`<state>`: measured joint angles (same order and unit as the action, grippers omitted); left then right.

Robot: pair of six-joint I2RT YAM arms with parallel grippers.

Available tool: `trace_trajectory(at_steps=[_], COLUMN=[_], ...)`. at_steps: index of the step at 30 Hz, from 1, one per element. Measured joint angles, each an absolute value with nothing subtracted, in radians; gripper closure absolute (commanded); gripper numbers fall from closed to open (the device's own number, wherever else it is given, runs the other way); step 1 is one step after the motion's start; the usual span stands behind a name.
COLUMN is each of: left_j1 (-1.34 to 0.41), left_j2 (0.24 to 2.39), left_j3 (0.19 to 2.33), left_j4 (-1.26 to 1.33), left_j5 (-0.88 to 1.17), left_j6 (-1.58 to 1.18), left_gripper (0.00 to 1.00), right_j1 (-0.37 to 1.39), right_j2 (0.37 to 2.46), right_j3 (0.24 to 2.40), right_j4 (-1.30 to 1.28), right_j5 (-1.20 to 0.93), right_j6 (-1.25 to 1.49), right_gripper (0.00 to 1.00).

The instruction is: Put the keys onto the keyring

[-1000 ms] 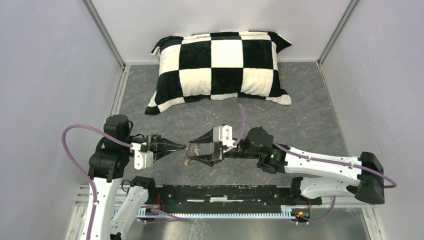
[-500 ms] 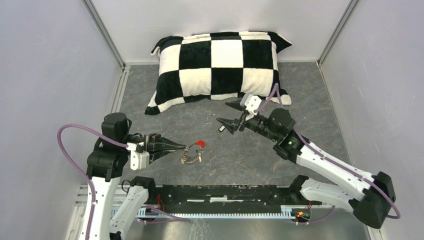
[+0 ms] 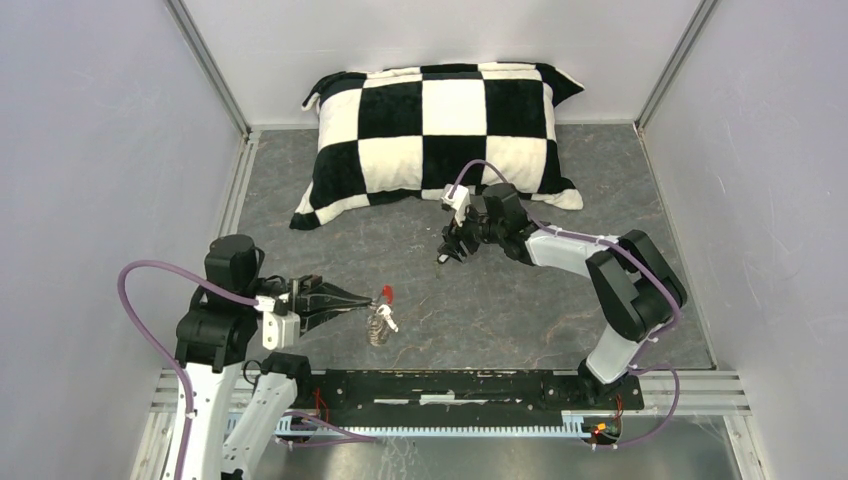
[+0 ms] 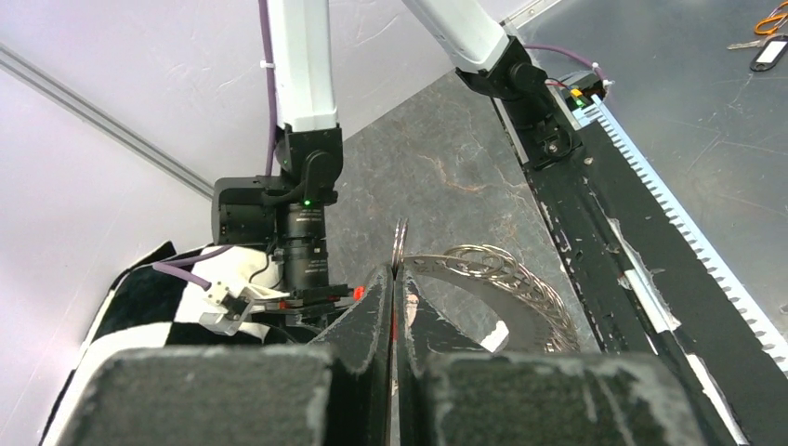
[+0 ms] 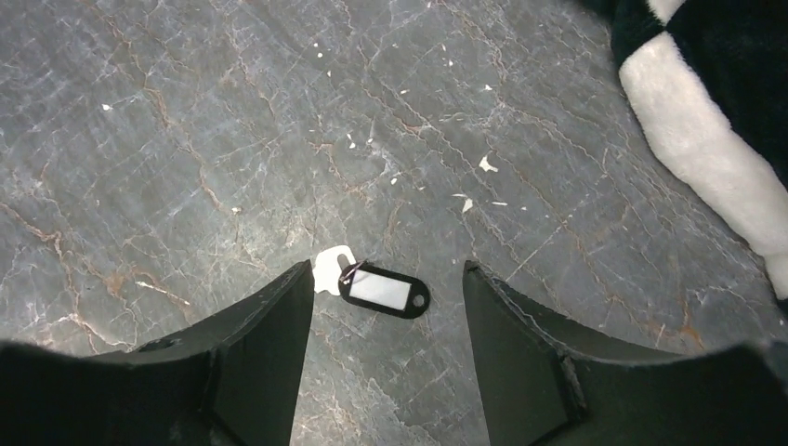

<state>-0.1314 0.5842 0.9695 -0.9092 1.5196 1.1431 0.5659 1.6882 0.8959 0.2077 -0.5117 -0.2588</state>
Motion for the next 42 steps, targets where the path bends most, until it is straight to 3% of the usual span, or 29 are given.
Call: trace_trajectory(at_steps=[4,11,22,38,42], left_j1=[-0.131,-0.131,-0.131,-0.131,-0.131], left_j2=[0.572,0.57,0.57,0.569,0.569], left_j3=[0.952,0.941,0.941,0.94,0.937], left_j4=[-0.909,-0.909,-0.909,-0.909,-0.91], left_j5=[1.516,1.501,1.497,1.495,1.494], left_j6=[1.143,1.143,1.143,1.143,1.143], left_gripper=[0.98,0.98,0.98,0.98,0.98], right_j1=[0.564,0.638,0.688,0.71,0.722], right_j2=[1.716,1.717,1.748,1.778,1.778], right_j3=[0.91,0.897,0.865,0.86,0.86], right_j4=[0.231,0.237,0.229,0.273,0.276], right_j5=[-0.546,-0.441,-0.212,-0.184,-0.178], right_j6=[-0.219,-0.149,-0.073,-0.015,-0.012], right_gripper=[0.35,0.48,0.54,0.53,0.6])
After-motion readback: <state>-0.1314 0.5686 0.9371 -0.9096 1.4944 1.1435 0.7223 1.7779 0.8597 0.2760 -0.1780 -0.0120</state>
